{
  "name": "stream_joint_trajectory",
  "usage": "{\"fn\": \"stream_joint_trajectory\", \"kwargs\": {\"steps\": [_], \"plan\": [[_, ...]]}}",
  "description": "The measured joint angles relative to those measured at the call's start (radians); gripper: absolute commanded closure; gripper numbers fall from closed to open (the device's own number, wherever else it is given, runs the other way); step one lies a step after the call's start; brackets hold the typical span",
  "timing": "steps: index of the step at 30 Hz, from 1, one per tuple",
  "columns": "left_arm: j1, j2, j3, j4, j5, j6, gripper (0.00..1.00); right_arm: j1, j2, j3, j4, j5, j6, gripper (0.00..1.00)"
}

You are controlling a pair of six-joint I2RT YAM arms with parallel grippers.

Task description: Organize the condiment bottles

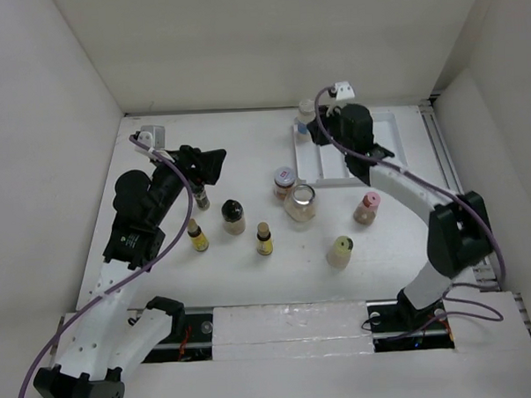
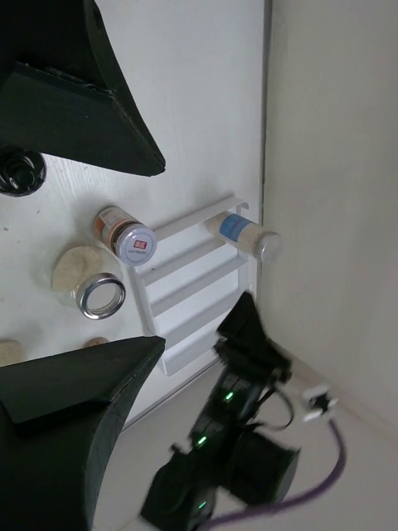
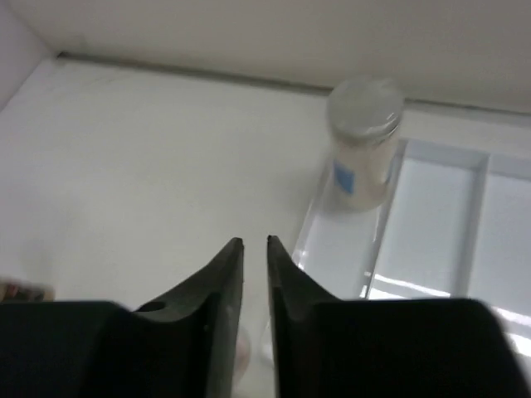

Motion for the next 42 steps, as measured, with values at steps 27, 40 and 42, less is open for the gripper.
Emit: {"fn": "stream_joint_trajectory", "kwargs": {"steps": [27, 40, 42], "plan": [[0.0, 0.057, 0.0, 0.001, 0.007, -0.017, 0.26, 0.262, -0.257, -0.52, -0.092, 0.086, 0.04, 0.03], [0.0, 0.055, 0.0, 0.002, 0.014, -0.018, 0.26, 0.309, -0.363, -0.478, -0.209, 0.195, 0.033, 0.57], [0.0, 0.055, 0.0, 0.001, 0.015, -0.018, 0.26, 0.309, -0.451, -0.478, -0.241, 0.204, 0.032, 0.6]]}}
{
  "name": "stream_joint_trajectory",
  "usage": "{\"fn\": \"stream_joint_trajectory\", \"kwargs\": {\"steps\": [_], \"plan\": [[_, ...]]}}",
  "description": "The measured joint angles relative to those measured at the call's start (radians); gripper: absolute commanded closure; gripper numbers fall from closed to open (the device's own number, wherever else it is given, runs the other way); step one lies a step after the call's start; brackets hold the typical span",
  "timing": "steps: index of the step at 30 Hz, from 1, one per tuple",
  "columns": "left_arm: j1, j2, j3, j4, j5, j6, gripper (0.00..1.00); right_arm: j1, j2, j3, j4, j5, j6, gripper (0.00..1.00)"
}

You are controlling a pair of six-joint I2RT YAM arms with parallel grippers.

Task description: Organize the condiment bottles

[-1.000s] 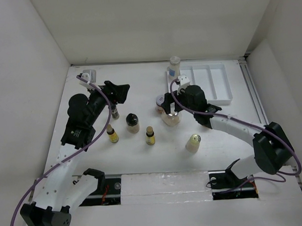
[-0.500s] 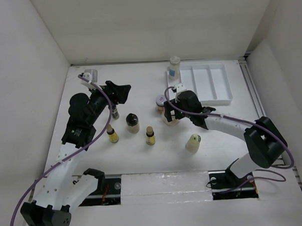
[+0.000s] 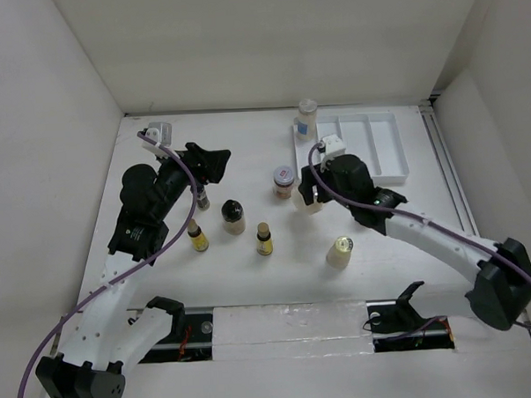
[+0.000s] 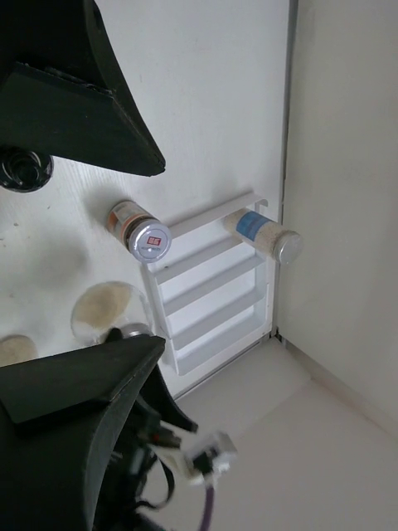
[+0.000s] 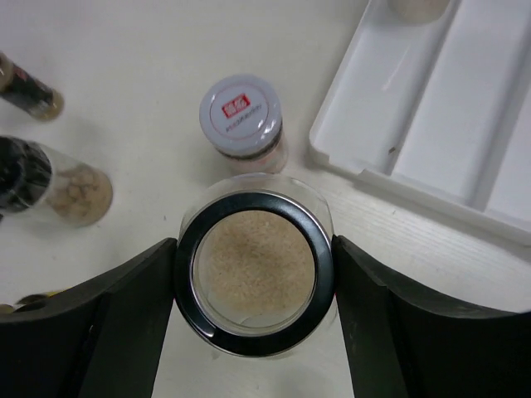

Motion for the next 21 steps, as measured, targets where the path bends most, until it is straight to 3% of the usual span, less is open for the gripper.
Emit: {"fn": "stream_joint_trajectory", "kwargs": {"steps": [4, 9, 21], "plan": [[0.0, 0.0, 0.0, 0.002, 0.007, 0.0, 0.26, -0.063, -0.111, 0.03, -0.003, 0.004, 0.001, 0.62], [0.0, 0.0, 0.0, 0.006, 0.016, -0.005, 0.26, -0.218, -0.091, 0.119, 0.013, 0.002, 0.002, 0.62], [0.0, -0.014, 0.0, 0.007, 0.023, -0.008, 0.26, -0.583, 0.361, 0.5, 0.066, -0.027, -0.018, 0.62]]}}
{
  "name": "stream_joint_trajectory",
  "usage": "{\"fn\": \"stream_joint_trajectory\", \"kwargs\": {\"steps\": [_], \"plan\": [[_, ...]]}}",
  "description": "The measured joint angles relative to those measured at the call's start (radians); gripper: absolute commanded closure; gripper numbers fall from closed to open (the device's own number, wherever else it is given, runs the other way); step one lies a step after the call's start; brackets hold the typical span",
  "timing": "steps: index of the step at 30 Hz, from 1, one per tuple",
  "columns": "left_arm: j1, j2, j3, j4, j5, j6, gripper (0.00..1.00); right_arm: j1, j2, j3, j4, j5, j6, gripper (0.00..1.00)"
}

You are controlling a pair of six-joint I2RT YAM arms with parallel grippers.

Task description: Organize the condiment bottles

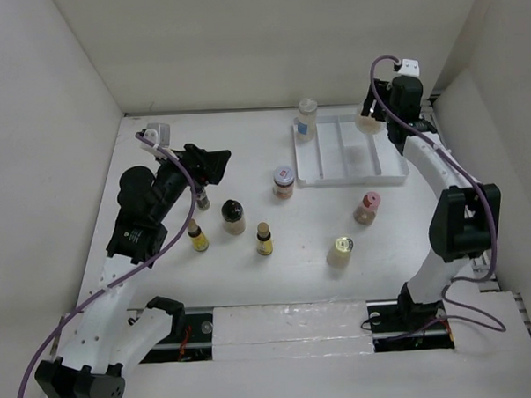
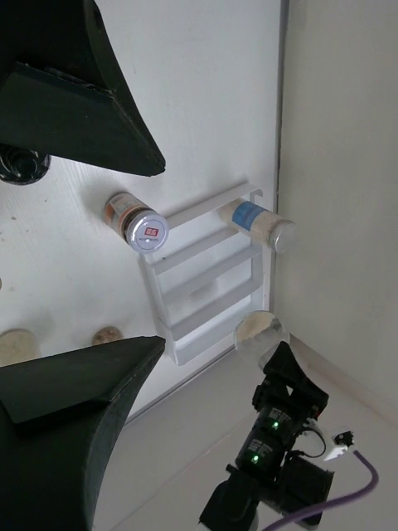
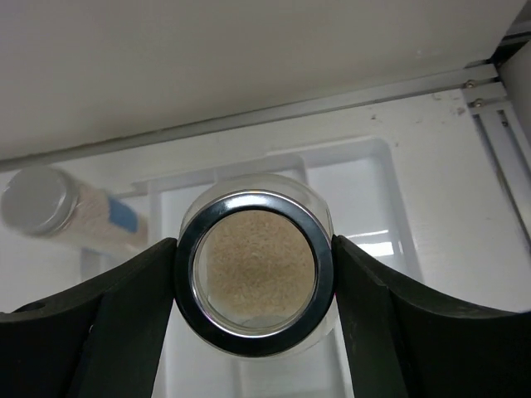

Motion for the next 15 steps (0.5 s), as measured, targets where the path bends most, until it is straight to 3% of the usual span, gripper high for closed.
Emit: {"fn": "stream_joint_trajectory", "kwargs": {"steps": [7, 15], "plan": [[0.0, -0.01, 0.0, 0.0, 0.0, 0.0, 0.26, -0.135, 0.226, 0.159, -0.004, -0.01, 0.01, 0.62], [0.0, -0.008, 0.0, 0.0, -0.002, 0.0, 0.26, -0.198, 0.358, 0.271, -0.04, -0.052, 0.015, 0.6]]}}
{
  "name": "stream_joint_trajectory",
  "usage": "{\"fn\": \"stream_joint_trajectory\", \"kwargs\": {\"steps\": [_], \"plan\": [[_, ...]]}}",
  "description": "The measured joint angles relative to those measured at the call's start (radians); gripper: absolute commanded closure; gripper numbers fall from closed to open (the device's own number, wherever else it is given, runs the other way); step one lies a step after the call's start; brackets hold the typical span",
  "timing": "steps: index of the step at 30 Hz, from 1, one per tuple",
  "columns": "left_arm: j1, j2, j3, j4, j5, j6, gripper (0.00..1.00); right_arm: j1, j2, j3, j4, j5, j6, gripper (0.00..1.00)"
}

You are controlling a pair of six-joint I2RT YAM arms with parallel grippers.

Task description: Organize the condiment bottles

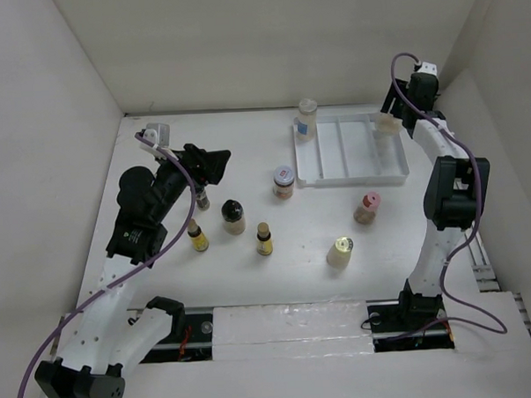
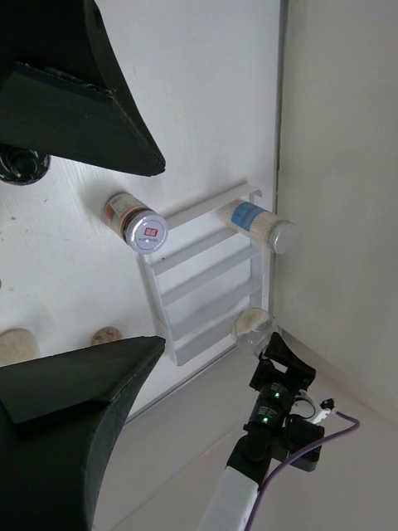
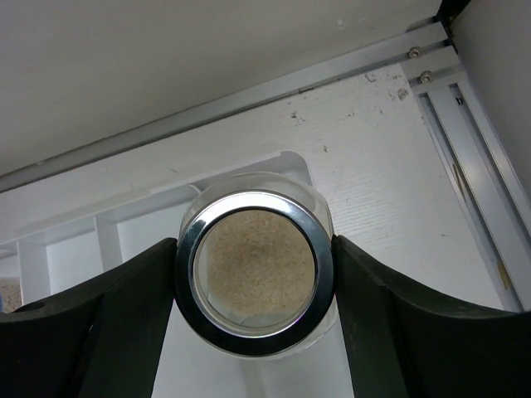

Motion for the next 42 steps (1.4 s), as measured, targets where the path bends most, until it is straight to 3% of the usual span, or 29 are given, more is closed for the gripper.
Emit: {"fn": "stream_joint_trajectory", "kwargs": {"steps": [17, 25, 28, 30, 37, 42], "plan": [[0.0, 0.027, 0.0, 0.0, -0.002, 0.0, 0.26, -0.066, 0.099, 0.107, -0.064, -0.209, -0.08, 0.61], [0.0, 0.027, 0.0, -0.001, 0.002, 0.0, 0.26, -0.057, 0.188, 0.227, -0.121, -0.213, -0.148, 0.53], [0.0, 0.027, 0.0, 0.0, 0.002, 0.0, 0.26, -0.051, 0.203, 0.232, -0.129, -0.211, -0.166, 0.46], [0.0, 0.027, 0.0, 0.0, 0.002, 0.0, 0.26, -0.049, 0.208, 0.232, -0.138, -0.211, -0.172, 0.33], [0.0, 0.027, 0.0, 0.0, 0.003, 0.0, 0.26, -0.038, 0.208, 0.232, -0.129, -0.209, -0.184, 0.12], [0.0, 0.026, 0.0, 0.0, 0.009, 0.0, 0.26, -0.026, 0.178, 0.232, -0.112, -0.203, -0.188, 0.07]]}}
